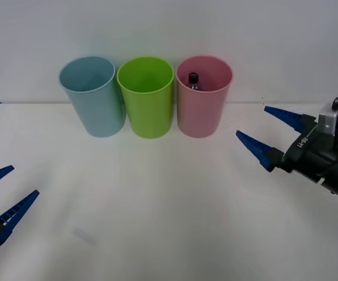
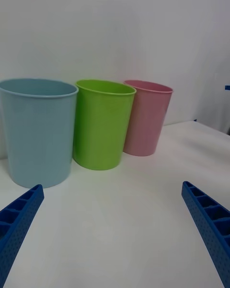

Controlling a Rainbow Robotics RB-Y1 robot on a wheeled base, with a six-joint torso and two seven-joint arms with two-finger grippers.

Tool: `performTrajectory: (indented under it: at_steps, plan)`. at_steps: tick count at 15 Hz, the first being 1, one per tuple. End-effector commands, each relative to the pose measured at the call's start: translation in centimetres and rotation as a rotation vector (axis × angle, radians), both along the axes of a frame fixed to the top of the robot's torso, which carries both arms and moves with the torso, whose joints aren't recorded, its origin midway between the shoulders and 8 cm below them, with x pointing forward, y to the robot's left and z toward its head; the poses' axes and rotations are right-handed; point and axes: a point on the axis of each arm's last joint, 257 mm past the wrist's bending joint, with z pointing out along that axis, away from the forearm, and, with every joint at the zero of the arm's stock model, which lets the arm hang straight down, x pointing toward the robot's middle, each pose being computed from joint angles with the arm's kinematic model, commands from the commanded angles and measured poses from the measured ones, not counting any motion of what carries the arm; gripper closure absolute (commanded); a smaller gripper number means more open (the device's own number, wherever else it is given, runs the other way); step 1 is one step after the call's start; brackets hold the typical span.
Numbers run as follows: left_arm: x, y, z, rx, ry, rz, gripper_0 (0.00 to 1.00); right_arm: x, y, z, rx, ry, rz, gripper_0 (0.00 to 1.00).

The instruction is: Grasp the object on the table and drop it into the matching bin: aluminum can to the light blue bin, PET bottle to the pink bin.

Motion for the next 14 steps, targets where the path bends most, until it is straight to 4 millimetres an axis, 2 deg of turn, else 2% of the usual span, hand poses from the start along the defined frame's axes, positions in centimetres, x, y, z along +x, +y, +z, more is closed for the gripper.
performTrajectory:
  at_steps: [1, 9, 14]
  plan:
    - [0.0, 0.0, 0.0, 0.0, 0.0, 0.0, 0.0, -1.9, -0.5, -1.8, -0.016, 0.029, 0.01, 0.0]
    - [0.0, 0.0, 0.0, 0.0, 0.0, 0.0, 0.0, -6.6, -2.6, -7.3, -0.115, 0.038, -0.013, 0.0]
    - [0.0, 0.0, 0.0, 0.0, 0.0, 0.0, 0.0, -9.5, -3.8, -9.3, -0.102, 0.078, 0.003, 0.0]
